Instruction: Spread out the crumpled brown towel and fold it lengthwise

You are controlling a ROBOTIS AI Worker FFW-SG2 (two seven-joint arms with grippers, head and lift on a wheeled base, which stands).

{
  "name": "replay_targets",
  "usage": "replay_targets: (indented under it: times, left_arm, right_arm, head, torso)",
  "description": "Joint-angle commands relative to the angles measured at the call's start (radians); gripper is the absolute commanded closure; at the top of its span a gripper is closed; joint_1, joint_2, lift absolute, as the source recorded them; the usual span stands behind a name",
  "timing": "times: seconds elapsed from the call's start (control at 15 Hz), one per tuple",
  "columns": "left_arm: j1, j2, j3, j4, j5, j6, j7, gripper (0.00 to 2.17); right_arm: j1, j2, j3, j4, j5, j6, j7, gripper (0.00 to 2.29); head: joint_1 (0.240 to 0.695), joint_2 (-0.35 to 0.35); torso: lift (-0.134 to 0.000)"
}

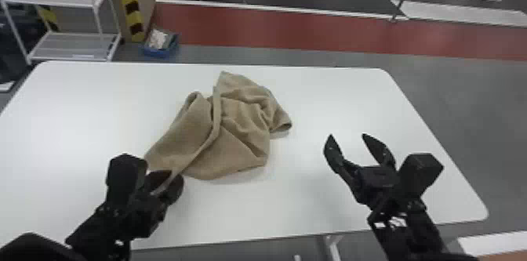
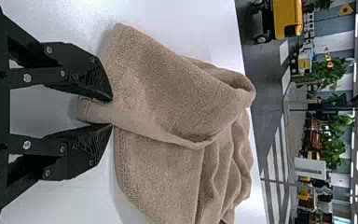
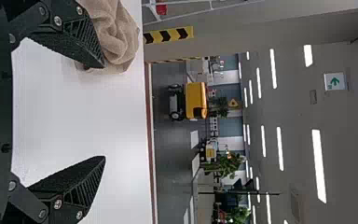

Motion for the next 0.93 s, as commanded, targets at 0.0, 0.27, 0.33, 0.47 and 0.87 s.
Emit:
replay_targets:
  times: [0.0,0.27,0.33,0.47,0.87]
  left_arm:
    - [-0.002,-0.001,0.003,-0.003,0.0,0.003,0.0,1.09]
    - [0.006,0.002,0.04,-0.042,0.075,0.0,0.006,1.35]
    - [0.007,0.005,0.062,-0.055,0.112,0.003,-0.006,1.35]
    - [0.0,0.008,0.126,-0.086,0.251,0.003,-0.057,1.35]
    - [-0.145,0.013,0.27,-0.12,0.506,0.003,-0.041,1.35]
  right_arm:
    - [0.006,0.0,-0.004,-0.001,-0.007,-0.018,0.0,0.21]
    - [0.007,0.0,-0.002,-0.003,-0.013,-0.018,0.0,0.21]
    - [0.007,0.0,-0.002,-0.003,-0.013,-0.014,0.0,0.21]
    - [0.004,0.0,-0.001,-0.009,-0.012,0.013,-0.002,0.21]
    - [-0.016,0.003,0.042,-0.011,0.027,0.139,-0.015,0.21]
  head:
    - [0.695,-0.166]
    - [0.695,-0.164]
    - [0.695,-0.163]
    - [0.695,-0.164]
    - [0.695,-0.131]
  torso:
    - [-0.12]
    - [-0.12]
    - [-0.12]
    - [-0.12]
    - [-0.12]
